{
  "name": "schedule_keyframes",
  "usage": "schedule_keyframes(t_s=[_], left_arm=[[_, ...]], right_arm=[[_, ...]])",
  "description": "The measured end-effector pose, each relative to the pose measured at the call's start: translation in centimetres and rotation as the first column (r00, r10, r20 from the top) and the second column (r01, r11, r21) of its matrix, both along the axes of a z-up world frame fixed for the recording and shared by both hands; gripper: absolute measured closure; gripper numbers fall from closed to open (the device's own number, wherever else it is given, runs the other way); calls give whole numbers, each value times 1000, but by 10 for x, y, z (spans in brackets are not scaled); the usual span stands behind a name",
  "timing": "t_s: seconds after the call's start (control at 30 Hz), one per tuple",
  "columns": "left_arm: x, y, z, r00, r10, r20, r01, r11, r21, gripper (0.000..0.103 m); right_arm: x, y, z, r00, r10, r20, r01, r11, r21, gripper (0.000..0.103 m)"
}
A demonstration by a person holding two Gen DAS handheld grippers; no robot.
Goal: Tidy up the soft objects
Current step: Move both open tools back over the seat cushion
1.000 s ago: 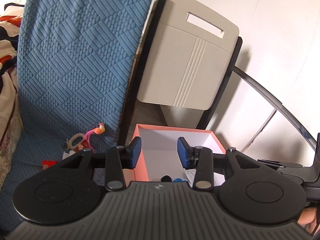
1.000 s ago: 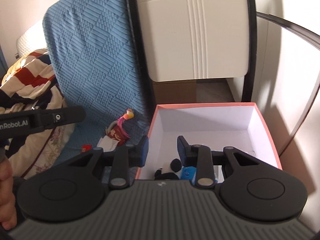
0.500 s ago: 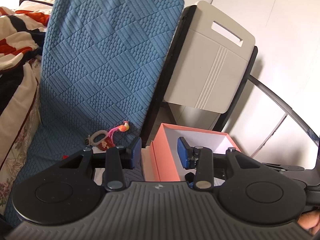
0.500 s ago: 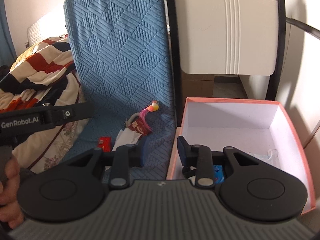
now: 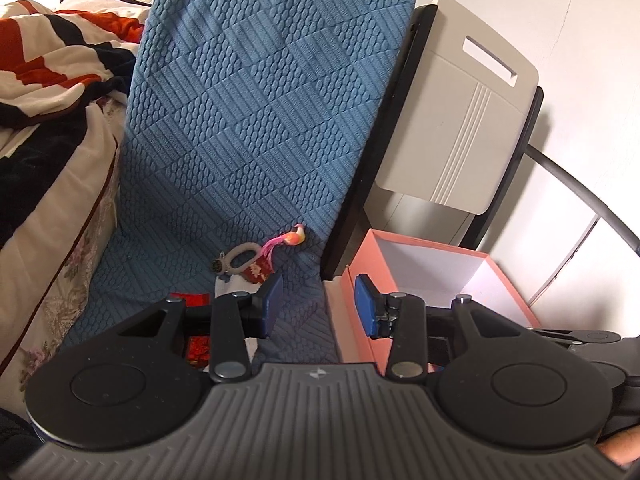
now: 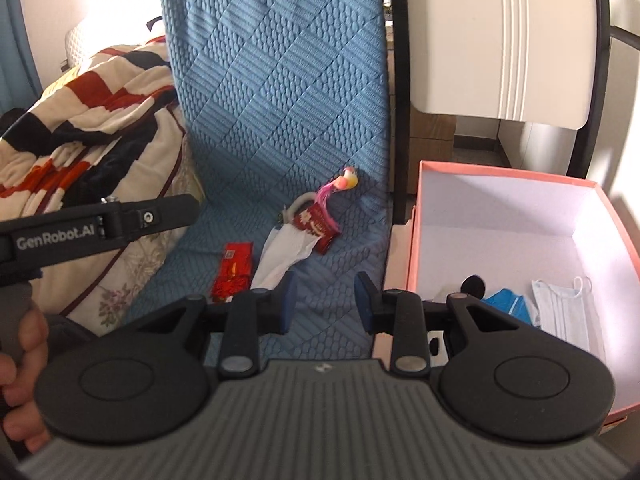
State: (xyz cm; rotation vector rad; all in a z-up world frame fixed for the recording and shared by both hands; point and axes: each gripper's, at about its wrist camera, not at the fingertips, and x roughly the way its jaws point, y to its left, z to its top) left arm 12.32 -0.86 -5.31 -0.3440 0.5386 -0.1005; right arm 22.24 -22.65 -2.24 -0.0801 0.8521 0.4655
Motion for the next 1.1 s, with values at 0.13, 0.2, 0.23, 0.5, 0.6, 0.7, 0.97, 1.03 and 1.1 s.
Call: schedule_keyframes(t_s=[0.13, 0.2, 0.23, 0.5, 0.6, 0.7, 0.97, 1.03, 1.1], left_arm=[[-2, 11, -14, 1000, 17, -14, -17, 1000, -1, 58], [-4, 15, -20, 1000, 22, -23, -22, 1000, 5, 58], [-4, 17, -22, 999, 23, -22, -23, 1000, 6, 58], [-11, 24, -41, 999, 12, -46, -11, 1000, 9, 58], [-12, 27, -46, 999, 11, -46, -11, 1000, 5, 58], [-10, 30, -51, 998, 20, -51, -20, 1000, 8, 58], [0, 41, -68, 997, 38, -62, -39, 999, -12, 58], [5, 42, -73, 997, 39, -67, -40, 999, -8, 58], [11, 42, -78, 997, 34, -76, -34, 999, -9, 58]], right_arm=[[-4, 6, -7, 1000, 0, -5, 0, 1000, -6, 69], [-7, 8, -11, 1000, -1, -10, 1, 1000, -9, 69], [-8, 10, -13, 1000, 1, -13, -1, 1000, -9, 69], [-16, 16, -28, 999, -3, -36, 2, 1000, -8, 69], [-18, 20, -33, 999, -2, -37, 1, 1000, -22, 69], [-21, 23, -40, 999, -4, -48, 3, 1000, -30, 69], [-24, 28, -54, 998, -27, -64, 25, 999, -32, 69], [-22, 29, -56, 998, -32, -62, 30, 999, -31, 69], [-18, 30, -58, 998, -32, -58, 30, 999, -34, 69]])
